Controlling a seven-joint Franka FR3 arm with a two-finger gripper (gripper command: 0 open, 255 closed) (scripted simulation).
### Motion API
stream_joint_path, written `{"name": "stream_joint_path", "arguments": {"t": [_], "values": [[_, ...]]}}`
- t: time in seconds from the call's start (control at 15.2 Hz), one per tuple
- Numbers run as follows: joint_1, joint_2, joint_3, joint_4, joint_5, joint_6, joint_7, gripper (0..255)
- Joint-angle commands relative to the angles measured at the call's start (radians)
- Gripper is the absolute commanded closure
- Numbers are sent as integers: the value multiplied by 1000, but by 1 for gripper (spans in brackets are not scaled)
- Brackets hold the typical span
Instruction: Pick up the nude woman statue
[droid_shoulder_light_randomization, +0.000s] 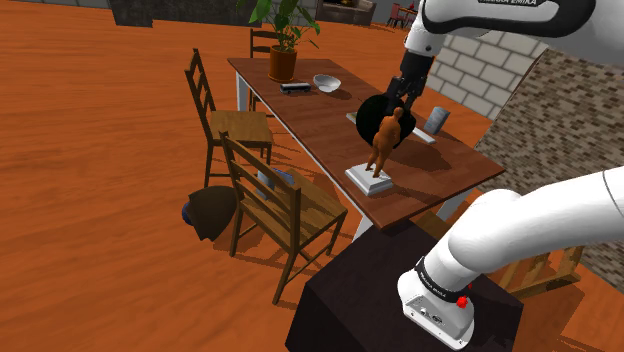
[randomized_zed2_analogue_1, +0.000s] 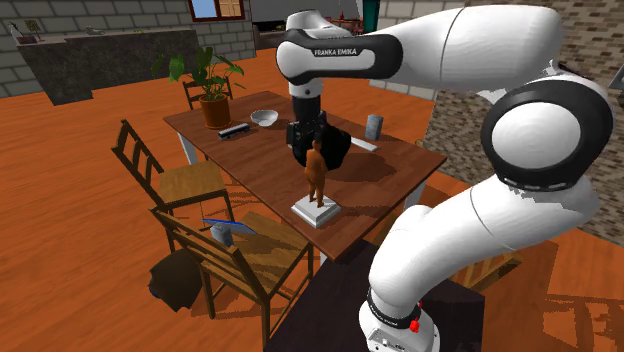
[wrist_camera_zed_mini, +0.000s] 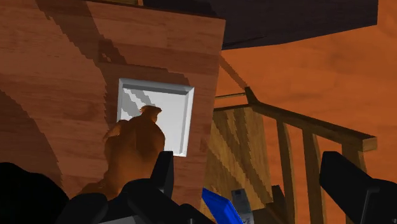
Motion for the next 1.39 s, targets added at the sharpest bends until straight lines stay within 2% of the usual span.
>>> {"name": "stream_joint_path", "arguments": {"t": [0.0,0.53,0.99,1.12,1.19,1.32], "values": [[-6,57,-40,40,-11,19,-52,0],[-28,269,-176,219,-6,56,-246,0],[-32,273,-183,121,-9,158,-245,0],[-32,273,-183,121,-9,158,-245,0],[-31,274,-183,120,-9,160,-245,255],[-31,273,-183,120,-9,159,-245,255]]}}
